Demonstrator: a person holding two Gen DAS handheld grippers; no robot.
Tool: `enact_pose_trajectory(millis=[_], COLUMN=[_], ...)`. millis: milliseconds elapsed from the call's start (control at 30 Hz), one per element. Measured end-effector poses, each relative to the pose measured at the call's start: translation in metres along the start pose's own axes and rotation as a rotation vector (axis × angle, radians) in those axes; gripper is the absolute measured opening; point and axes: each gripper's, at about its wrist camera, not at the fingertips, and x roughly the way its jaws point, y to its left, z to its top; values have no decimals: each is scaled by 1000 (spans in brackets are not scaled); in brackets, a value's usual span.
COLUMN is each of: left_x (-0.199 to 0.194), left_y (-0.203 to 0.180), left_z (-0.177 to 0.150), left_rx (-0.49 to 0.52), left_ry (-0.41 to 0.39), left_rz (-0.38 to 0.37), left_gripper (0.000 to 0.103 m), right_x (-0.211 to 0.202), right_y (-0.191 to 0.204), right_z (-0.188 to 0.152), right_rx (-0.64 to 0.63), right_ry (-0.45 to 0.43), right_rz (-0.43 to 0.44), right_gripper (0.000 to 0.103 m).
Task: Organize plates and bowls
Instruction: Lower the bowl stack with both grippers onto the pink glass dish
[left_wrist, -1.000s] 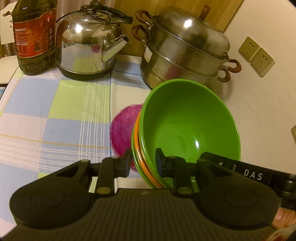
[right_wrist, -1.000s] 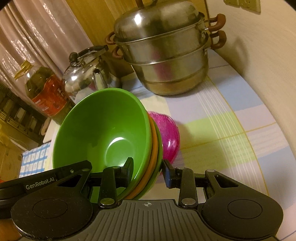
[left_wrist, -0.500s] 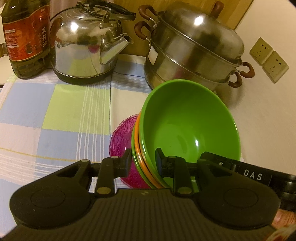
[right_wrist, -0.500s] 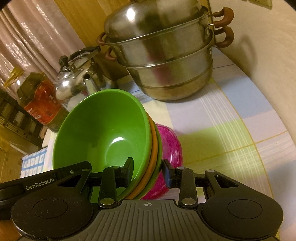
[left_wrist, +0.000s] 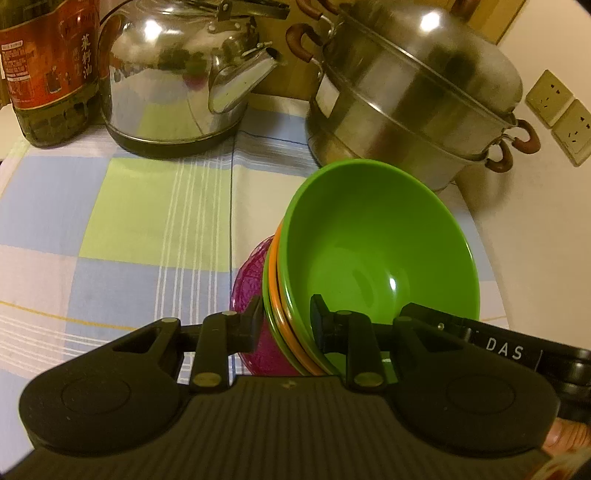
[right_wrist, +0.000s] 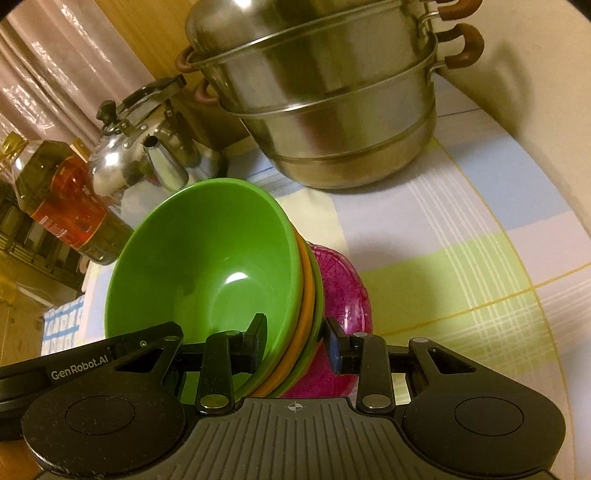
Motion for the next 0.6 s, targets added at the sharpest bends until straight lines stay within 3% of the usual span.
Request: enact_pose_trajectory(millis=[600], left_x=[22], left_y=[2], left_z=[-3], left_rx=[15], left_ry=[-3], left_rz=[12], left_gripper=[24], right_x=[24], right_y=[-13], right_z=[-5], right_rx=[17], right_ry=[7], right_rz=[1], right_gripper=[33])
